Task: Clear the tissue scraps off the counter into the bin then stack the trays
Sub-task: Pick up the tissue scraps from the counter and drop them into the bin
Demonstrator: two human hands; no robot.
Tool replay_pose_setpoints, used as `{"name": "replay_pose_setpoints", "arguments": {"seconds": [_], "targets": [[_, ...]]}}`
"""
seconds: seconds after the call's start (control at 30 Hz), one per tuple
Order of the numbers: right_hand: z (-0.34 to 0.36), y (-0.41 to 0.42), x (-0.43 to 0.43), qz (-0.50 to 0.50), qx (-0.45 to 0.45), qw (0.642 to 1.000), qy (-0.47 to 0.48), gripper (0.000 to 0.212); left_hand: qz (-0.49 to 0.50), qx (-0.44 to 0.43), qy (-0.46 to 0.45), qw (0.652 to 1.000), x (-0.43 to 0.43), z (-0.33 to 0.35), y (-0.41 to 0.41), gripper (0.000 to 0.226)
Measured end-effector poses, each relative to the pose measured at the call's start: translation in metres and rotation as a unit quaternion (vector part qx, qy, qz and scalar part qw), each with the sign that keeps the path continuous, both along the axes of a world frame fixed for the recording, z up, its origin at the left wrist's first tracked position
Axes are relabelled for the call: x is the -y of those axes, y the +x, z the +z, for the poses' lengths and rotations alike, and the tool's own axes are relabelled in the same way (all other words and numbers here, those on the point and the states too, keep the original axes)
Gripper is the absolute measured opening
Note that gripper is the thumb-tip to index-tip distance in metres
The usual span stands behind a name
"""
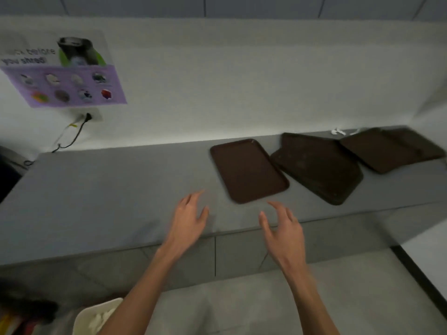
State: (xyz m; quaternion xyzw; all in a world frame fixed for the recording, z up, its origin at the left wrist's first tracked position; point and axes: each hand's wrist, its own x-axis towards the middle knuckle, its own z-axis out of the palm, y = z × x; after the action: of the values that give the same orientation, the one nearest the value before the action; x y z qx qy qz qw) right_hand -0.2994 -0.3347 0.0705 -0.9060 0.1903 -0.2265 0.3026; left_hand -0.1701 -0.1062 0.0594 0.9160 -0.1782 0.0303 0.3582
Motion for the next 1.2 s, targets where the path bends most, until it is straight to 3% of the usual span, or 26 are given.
{"name": "replay_pose_setpoints", "arguments": {"seconds": [0.33,0.63,0.93,1.2], "targets": [[-0.008,-0.019,0.230,-0.104,-0.021,0.994,0.020,0.040,-0.109,-0.014,0.009,0.994,0.253,-0.004,0.016,0.046],[-0.035,0.035,0.424,-0.161,-0.055,0.985,0.025,0.035,-0.186,-0.023,0.036,0.982,0.476,-0.035,0.106,0.042],[-0.041,0.130,0.613,-0.142,-0.088,0.985,0.048,0.029,-0.212,-0.054,0.093,0.971,0.682,-0.044,0.213,0.036],[-0.078,0.233,0.773,-0.058,-0.115,0.991,0.047,0.026,-0.198,-0.062,0.144,0.968,0.835,-0.082,0.302,0.038]]}}
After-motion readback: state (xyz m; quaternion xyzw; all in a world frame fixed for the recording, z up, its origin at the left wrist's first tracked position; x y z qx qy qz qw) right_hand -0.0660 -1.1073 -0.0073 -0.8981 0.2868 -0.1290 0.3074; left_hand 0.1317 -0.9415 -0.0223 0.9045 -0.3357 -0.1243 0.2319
